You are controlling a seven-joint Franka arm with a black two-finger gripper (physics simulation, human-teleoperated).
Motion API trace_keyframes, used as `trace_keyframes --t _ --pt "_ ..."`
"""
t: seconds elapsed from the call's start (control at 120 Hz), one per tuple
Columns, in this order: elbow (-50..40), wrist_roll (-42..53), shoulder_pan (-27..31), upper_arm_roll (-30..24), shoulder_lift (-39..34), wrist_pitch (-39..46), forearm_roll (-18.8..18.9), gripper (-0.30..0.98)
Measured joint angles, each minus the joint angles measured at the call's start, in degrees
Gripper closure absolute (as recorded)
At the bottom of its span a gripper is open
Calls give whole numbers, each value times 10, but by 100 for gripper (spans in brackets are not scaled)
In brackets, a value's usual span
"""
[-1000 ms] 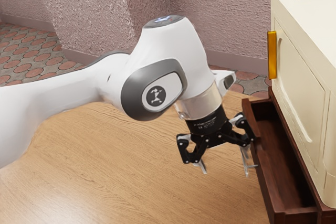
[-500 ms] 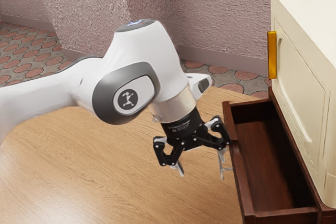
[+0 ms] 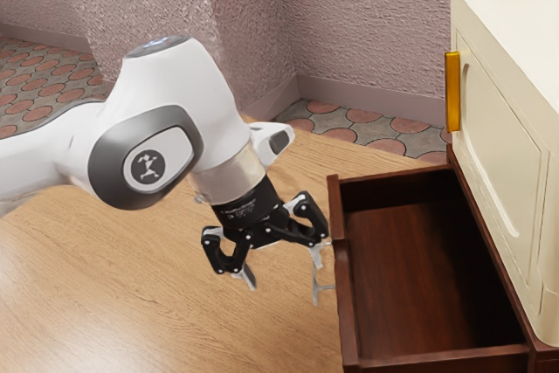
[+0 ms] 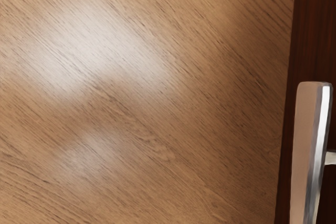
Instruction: Pull the drawer handle with one arm to open the drawer
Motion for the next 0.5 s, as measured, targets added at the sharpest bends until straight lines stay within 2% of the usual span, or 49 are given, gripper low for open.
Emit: trace_keyframes --t 0.275,0.45,0.5 --pt "-11 18 1 22 -69 0 1 0" --pt "47 23 0 18 -79 -5 -2 0" --pt "59 25 0 17 -79 -6 -21 0"
